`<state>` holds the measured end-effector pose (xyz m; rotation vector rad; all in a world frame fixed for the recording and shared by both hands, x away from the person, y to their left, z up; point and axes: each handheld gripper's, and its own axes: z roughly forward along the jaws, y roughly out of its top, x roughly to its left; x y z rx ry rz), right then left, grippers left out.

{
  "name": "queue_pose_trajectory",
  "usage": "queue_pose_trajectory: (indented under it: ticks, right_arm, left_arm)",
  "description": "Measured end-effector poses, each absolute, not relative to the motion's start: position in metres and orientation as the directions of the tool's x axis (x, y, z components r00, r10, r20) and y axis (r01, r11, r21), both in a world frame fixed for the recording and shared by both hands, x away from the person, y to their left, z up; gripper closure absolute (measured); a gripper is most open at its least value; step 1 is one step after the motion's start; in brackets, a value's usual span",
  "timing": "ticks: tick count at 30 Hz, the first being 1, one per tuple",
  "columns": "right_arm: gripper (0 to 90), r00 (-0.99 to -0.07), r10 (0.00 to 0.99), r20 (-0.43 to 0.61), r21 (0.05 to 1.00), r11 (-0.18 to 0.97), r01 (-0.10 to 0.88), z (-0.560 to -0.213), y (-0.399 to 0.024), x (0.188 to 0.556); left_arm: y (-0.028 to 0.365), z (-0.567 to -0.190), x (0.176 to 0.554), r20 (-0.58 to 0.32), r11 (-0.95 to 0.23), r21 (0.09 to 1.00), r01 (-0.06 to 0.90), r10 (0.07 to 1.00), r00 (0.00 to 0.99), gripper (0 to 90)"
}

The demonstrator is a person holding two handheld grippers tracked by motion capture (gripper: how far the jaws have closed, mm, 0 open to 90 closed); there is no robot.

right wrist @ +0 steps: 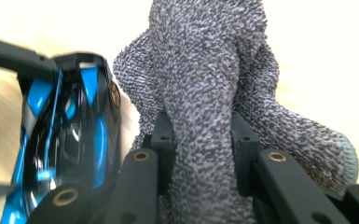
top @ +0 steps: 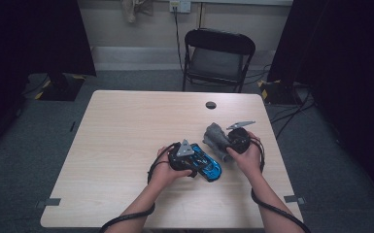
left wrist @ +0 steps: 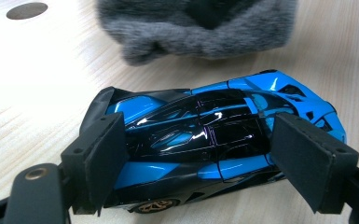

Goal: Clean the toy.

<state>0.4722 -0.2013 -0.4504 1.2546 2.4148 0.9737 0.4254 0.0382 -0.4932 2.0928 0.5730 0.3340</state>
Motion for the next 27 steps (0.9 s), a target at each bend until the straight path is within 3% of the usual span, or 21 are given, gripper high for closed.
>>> queue_pose_trajectory:
  ticks: [16, 27]
  right_arm:
    - [70.3, -0.654, 0.754, 0.066, 0.635, 0.474, 0.61, -0.473, -0.152, 0.49]
    - [71.2, -0.673, 0.736, 0.07, 0.642, 0.483, 0.596, -0.482, -0.154, 0.487]
  left_arm:
    - [0.038, -0.494, 0.425, 0.018, -0.475, 0.839, 0.266, 0.513, 0.858, 18.6]
    - [0.038, -0.493, 0.425, 0.018, -0.476, 0.837, 0.268, 0.514, 0.857, 18.5]
